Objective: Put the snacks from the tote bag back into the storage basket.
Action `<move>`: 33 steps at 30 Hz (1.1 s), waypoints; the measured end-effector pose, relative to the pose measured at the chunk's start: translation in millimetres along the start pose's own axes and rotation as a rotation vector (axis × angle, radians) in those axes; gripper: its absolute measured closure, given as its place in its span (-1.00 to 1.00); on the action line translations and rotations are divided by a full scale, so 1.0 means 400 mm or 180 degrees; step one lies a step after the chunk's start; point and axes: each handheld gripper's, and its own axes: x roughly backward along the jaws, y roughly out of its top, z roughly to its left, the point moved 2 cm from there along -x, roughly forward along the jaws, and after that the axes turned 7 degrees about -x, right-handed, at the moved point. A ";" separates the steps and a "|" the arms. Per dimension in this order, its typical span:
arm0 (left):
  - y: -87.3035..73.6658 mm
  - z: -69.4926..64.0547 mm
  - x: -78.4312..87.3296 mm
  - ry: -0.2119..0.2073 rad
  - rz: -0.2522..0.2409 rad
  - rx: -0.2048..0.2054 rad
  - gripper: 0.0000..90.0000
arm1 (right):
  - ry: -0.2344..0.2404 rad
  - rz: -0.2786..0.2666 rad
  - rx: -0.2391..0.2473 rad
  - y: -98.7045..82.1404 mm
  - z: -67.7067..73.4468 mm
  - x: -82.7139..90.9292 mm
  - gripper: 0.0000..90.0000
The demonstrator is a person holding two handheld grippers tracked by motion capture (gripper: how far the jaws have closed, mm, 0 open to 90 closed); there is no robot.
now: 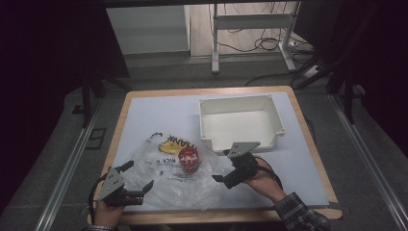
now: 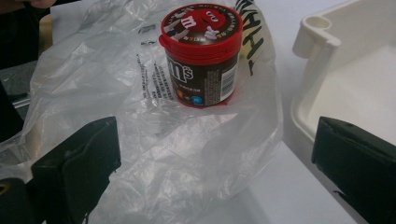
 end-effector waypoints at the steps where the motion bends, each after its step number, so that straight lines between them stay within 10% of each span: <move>1: 0.000 0.000 0.000 0.0000 0.0000 -0.0002 -0.92 | -0.0006 0.0012 0.0005 0.001 0.000 -0.002 -0.97; 33: -0.001 -0.005 -0.005 0.0023 0.0075 -0.0072 -0.93 | 0.0038 0.0073 -0.0112 0.070 0.033 -0.059 -0.96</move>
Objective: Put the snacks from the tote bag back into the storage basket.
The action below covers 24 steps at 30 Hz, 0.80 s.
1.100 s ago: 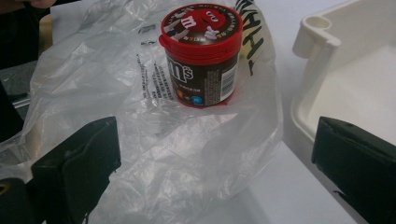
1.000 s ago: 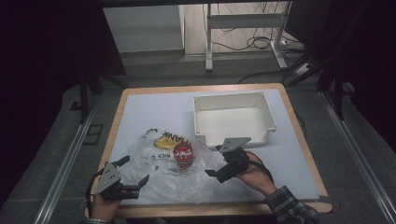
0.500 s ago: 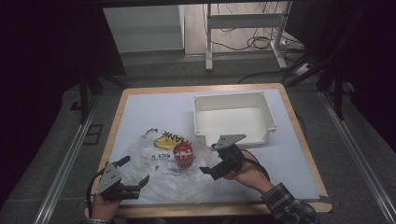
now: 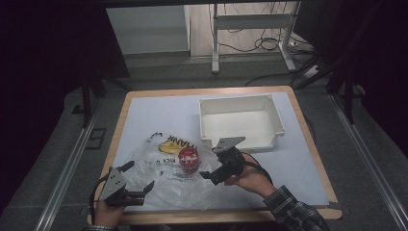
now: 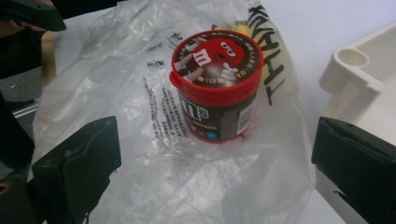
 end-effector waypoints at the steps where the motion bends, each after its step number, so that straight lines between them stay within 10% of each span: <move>1: 0.000 0.000 0.000 0.0004 0.0000 -0.0001 -0.93 | 0.0029 0.0030 -0.0004 0.004 0.003 -0.005 -0.96; 24: 0.002 0.012 0.011 0.0019 -0.0143 0.0118 -0.92 | -0.0040 0.0403 0.0075 0.016 -0.004 -0.075 -0.73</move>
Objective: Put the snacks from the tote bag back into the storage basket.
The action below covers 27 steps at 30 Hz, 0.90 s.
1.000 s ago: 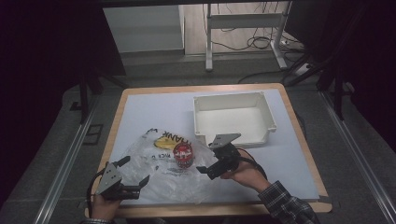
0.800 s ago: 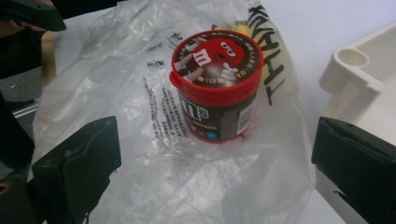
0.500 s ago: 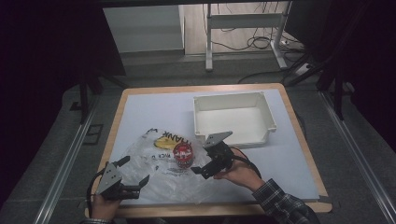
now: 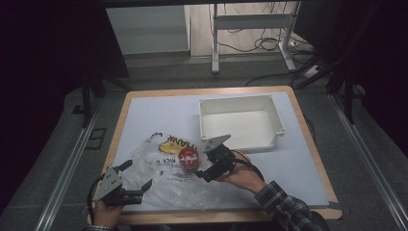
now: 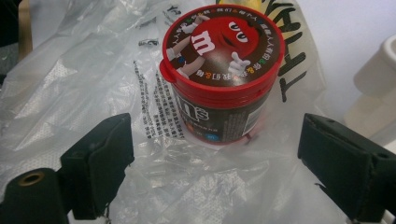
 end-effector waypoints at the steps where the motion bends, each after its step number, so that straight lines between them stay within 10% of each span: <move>1: 0.000 0.000 0.000 0.0000 0.0002 -0.0003 -0.92 | 0.0001 0.0022 0.0026 0.001 -0.001 -0.002 -0.72; 27: 0.000 -0.002 -0.001 0.0014 0.0016 -0.0028 -0.92 | -0.0050 0.0499 0.0342 0.056 -0.004 -0.072 -0.48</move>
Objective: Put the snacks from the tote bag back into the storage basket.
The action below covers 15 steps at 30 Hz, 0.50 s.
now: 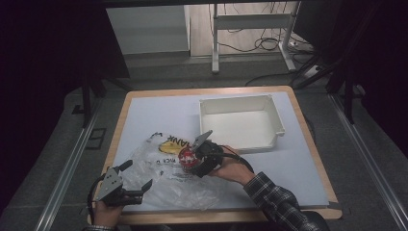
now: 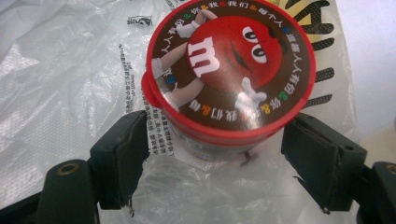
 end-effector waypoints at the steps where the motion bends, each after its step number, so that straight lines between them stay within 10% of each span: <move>1: 0.000 0.000 0.000 0.0001 0.0002 -0.0001 -0.92 | 0.0004 0.0016 -0.0001 0.004 0.000 -0.002 -0.49; 15: 0.000 -0.002 -0.002 -0.0002 0.0021 -0.0022 -0.92 | 0.0006 0.0268 0.0205 0.056 -0.004 -0.050 -0.54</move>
